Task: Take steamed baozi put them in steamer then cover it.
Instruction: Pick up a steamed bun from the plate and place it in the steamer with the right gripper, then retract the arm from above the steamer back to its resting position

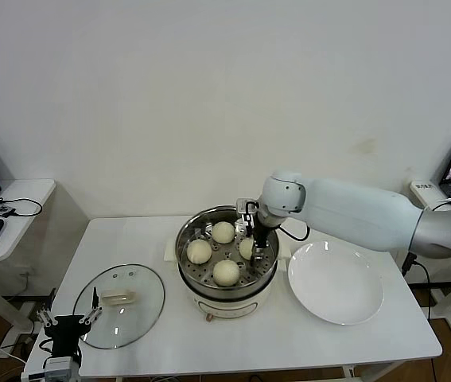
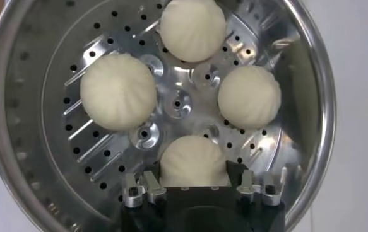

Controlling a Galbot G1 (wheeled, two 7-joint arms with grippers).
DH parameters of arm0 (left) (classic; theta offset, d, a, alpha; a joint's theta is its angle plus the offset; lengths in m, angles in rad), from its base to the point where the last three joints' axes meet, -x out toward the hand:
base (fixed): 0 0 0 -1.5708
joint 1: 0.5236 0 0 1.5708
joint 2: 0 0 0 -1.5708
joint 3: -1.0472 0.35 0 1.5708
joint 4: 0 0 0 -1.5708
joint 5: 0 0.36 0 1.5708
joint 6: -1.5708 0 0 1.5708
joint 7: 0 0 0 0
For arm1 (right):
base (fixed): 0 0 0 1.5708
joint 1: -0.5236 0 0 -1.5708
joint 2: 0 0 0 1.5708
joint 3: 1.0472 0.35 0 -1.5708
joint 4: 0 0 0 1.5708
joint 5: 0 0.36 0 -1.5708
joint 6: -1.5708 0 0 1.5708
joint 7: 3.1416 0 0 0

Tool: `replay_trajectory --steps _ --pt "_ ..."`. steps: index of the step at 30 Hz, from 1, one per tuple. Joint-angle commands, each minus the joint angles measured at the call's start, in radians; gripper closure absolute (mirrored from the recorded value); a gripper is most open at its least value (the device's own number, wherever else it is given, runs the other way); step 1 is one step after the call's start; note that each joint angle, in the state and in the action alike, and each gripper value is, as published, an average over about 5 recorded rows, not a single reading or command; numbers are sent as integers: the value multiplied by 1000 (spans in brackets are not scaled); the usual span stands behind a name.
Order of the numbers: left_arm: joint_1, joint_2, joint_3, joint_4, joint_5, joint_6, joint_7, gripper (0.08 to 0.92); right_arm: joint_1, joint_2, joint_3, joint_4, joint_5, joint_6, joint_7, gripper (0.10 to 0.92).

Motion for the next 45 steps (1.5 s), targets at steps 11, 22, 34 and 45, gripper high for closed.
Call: replay_trajectory --steps 11,22,34,45 --pt "-6 3 15 13 -14 -25 12 177 -132 -396 307 378 155 36 349 202" --pt "-19 -5 54 37 14 -55 13 177 -1307 -531 1336 549 129 510 775 202" --pt "-58 38 62 133 297 -91 32 177 -1870 119 2018 494 -136 943 671 203" --pt "-96 173 33 333 939 -132 12 177 -1996 352 2096 508 -185 1054 721 203"
